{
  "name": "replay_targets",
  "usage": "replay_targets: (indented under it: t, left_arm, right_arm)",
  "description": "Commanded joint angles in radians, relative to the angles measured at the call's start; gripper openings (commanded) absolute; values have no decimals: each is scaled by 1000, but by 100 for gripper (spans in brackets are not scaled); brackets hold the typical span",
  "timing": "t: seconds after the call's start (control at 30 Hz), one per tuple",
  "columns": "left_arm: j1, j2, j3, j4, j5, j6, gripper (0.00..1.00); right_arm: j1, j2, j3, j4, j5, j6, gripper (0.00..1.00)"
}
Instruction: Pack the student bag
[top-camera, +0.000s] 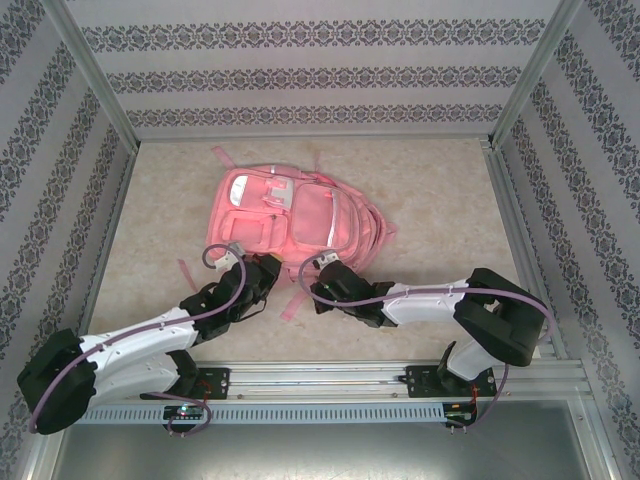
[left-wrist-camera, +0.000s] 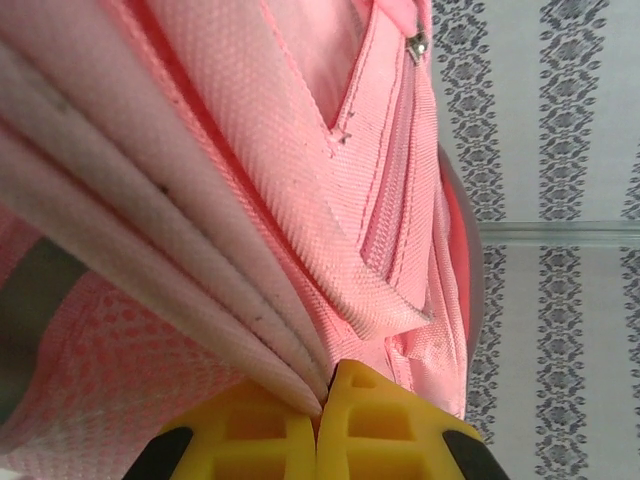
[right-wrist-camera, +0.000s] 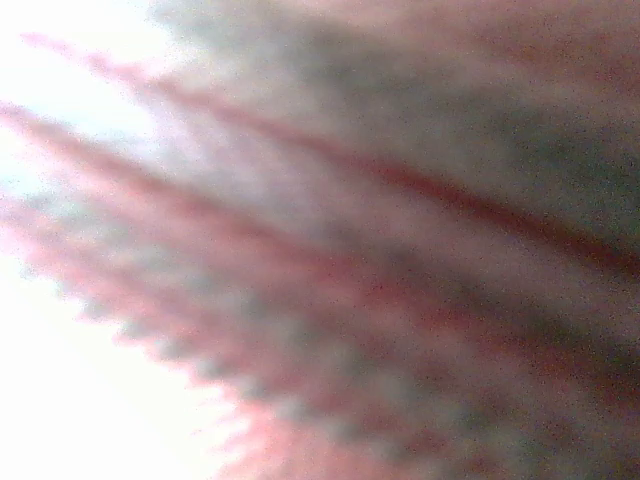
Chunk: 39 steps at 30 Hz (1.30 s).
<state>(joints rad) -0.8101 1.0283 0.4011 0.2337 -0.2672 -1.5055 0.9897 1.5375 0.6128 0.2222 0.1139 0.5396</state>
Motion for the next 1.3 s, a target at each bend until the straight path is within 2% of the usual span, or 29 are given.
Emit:
replay_targets:
  t: [0.0, 0.3, 0.43, 0.53, 0.7, 0.8, 0.87, 1.0, 1.27]
  left_arm:
    - [5, 39, 14, 32, 80, 57, 0]
    - [5, 55, 15, 68, 103, 56, 0]
    - [5, 43, 16, 54, 95, 62, 0]
    - [6, 46, 13, 59, 98, 61, 0]
    - [6, 48, 10, 69, 101, 60, 0]
    - [8, 42, 5, 69, 100, 59, 0]
    - [11, 37, 1, 64, 98, 57, 0]
    - [15, 29, 3, 56, 104, 79, 0]
    - [28, -8, 25, -46, 97, 178, 0]
  right_arm:
    - [-19, -11, 20, -75, 13, -67, 9]
    - [-29, 23, 21, -75, 39, -74, 9]
    - [-38, 27, 21, -80, 33, -70, 17]
    - [-42, 30, 21, -81, 31, -71, 18]
    - [-46, 33, 16, -74, 27, -67, 12]
    - [-46, 35, 13, -71, 22, -66, 13]
    - [-46, 34, 5, -64, 21, -62, 4]
    - [-48, 28, -13, -58, 27, -56, 0]
    - [-74, -27, -33, -87, 34, -70, 1]
